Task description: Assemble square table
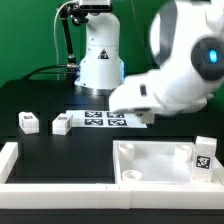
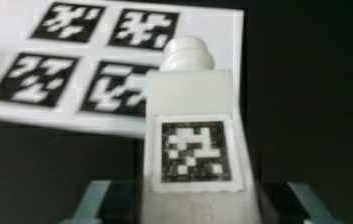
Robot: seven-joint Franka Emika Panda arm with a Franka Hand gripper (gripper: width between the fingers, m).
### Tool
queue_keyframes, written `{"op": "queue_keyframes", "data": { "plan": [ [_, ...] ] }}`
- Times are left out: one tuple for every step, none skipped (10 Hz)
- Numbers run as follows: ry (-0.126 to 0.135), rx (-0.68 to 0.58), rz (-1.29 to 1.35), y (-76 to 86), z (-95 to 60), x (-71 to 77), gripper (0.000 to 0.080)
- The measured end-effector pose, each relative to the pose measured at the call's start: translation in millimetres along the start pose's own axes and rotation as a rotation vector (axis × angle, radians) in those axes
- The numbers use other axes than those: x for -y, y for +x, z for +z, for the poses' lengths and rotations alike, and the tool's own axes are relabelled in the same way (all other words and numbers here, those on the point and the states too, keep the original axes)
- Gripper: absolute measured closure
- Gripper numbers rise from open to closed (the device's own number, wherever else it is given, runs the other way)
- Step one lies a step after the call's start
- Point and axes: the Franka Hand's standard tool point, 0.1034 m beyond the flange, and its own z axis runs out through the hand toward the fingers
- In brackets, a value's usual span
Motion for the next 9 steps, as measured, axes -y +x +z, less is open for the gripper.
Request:
{"op": "queue_keyframes", "data": {
  "plan": [
    [0.014, -0.054, 0.016, -9.0, -19.5, -10.4, 0.0509],
    [0.023, -0.039, 0.000, -26.1, -30.8, -19.3, 0.0509],
    [0.025, 0.035, -0.066, -41.2, -29.6, -29.2, 0.0509],
    [0.021, -0.030, -0.059, -30.3, -32.3, -29.7, 0.0509],
    [0.020, -0.106, -0.061, -28.5, -36.4, -30.0, 0.0509],
    [0.022, -0.210, -0.060, -26.2, -38.7, -31.6, 0.0509],
    [0.092, -0.243, -0.029, -25.7, -34.3, -34.6, 0.0509],
    [0.145, -0.284, -0.004, -17.7, -52.9, -38.6, 0.0509],
    [0.183, -0.369, 0.012, -11.9, -90.8, -46.5, 0.0509]
  ]
}}
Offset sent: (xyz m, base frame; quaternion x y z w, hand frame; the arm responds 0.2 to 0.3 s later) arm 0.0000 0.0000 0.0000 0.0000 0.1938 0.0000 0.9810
